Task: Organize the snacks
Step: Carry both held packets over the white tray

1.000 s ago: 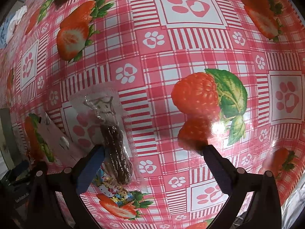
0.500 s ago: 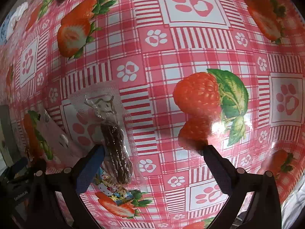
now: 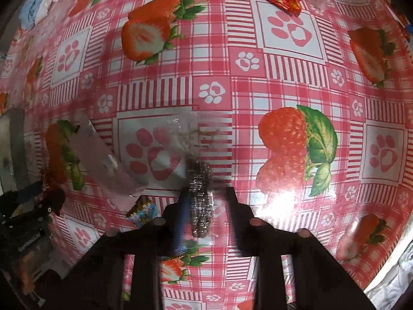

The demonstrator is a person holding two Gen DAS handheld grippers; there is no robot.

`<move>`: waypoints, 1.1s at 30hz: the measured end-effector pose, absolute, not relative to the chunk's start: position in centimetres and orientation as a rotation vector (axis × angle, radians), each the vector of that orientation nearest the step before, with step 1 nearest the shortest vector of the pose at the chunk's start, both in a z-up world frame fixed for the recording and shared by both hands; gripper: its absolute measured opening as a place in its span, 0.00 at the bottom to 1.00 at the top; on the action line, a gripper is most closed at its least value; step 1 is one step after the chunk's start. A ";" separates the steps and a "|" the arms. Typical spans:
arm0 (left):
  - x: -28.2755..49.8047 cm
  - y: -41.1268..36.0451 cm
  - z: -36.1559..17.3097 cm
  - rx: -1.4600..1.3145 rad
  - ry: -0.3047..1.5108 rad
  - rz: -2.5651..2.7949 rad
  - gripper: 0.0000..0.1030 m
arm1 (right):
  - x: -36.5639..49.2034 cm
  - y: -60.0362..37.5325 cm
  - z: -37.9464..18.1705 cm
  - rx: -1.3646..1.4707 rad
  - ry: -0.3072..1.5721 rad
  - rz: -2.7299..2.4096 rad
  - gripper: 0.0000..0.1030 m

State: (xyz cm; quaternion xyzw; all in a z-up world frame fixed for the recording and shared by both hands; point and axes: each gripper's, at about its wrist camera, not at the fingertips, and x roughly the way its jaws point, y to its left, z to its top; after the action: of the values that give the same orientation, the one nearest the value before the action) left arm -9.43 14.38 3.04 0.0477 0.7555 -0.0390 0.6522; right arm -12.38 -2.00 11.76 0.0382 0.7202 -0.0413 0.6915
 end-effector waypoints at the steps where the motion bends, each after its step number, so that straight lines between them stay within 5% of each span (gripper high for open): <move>1: -9.5 14.5 3.2 0.103 1.712 -0.095 0.37 | -12.4 -2.0 11.8 0.096 1.606 -0.094 0.27; 16: -10.1 17.8 9.7 0.050 1.612 -0.149 0.36 | -14.8 -2.8 16.2 0.209 1.566 -0.071 0.26; 33: -11.1 26.1 13.0 -0.043 1.525 -0.034 0.36 | -12.1 9.9 19.3 0.031 1.527 0.131 0.26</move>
State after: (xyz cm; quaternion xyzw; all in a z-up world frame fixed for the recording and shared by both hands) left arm -11.11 26.08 13.00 -0.0195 0.6906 -0.0152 0.7229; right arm -12.11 9.92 19.30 0.0142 0.6910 0.0591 0.7203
